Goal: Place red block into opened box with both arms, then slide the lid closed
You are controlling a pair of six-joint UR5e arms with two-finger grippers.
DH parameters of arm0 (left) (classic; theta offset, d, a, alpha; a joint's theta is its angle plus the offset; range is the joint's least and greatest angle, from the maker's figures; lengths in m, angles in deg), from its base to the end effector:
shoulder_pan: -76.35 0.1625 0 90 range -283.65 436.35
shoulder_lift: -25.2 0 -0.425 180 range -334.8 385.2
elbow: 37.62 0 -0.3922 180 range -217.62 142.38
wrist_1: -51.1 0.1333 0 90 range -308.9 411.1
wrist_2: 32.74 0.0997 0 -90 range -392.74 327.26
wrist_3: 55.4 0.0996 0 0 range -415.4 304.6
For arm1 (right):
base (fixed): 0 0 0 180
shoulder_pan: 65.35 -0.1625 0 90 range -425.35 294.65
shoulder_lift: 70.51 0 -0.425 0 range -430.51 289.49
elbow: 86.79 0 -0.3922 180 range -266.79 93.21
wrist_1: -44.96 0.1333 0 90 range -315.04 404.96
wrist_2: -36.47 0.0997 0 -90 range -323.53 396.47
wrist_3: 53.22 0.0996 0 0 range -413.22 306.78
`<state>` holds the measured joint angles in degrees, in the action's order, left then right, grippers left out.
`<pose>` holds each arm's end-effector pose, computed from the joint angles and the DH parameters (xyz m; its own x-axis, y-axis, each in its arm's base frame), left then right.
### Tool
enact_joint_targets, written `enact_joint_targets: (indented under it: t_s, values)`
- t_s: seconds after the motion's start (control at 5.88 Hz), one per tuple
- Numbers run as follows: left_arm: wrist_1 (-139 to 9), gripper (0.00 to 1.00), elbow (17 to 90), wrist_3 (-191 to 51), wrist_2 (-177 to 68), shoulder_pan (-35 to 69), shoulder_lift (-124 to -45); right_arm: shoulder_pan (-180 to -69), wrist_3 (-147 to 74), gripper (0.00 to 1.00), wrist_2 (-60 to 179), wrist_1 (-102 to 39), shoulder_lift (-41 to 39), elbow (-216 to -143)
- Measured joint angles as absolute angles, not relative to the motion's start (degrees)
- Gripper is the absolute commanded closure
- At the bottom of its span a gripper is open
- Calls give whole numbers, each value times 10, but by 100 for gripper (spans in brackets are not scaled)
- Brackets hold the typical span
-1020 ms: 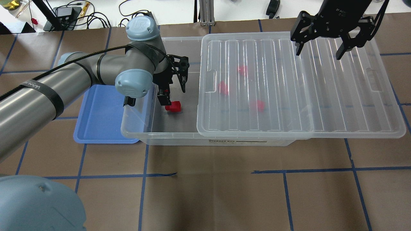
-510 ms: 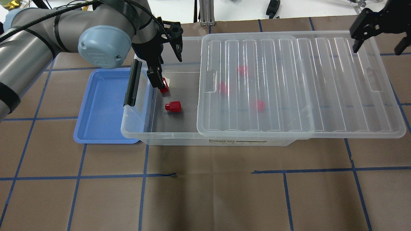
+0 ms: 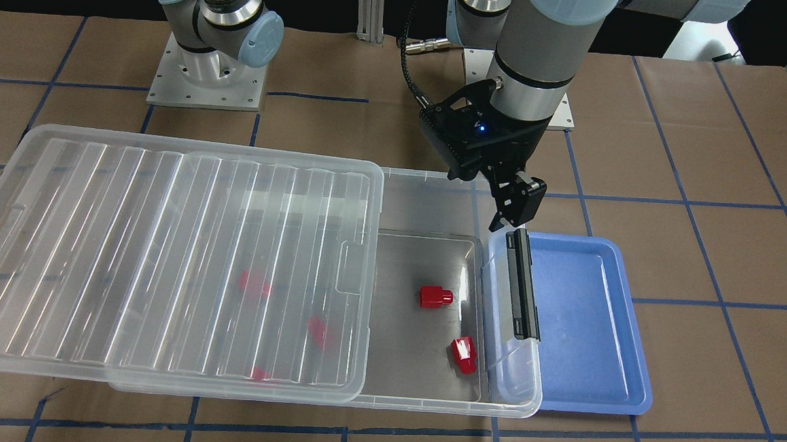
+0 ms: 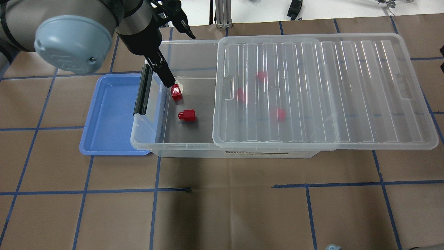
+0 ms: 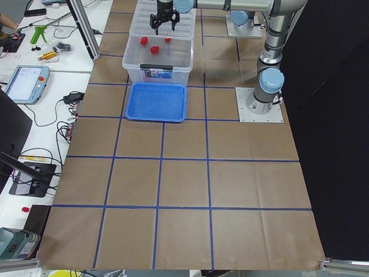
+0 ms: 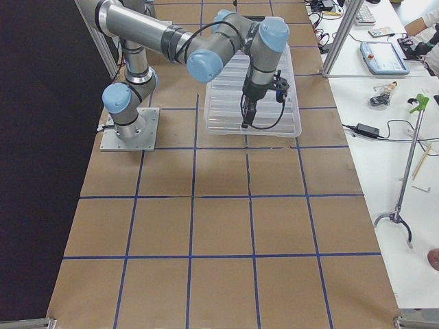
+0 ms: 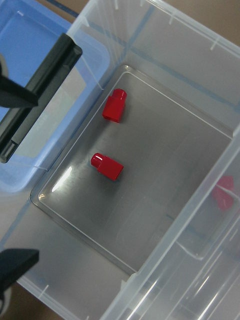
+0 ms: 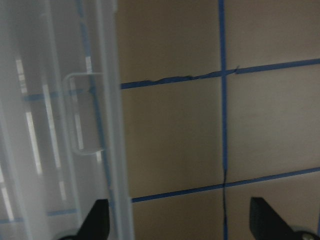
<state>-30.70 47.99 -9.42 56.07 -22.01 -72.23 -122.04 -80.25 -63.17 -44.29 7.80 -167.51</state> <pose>-0.2146 -0.5293 0.4729 -0.5831 0.8109 -0.0503 0.8117 0.5789 -0.0774 -0.2167 -0.5422 0.4587 -0.9876 0.0962 0.1239 0.1117 0.9858 0.1251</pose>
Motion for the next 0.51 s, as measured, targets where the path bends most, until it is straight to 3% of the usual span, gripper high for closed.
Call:
enact_joint_targets:
  t_s: [0.51]
  values:
    - [-309,2,486,-397,591,-192,-692,-1167,-841,0,-638,-506,-1,-1696]
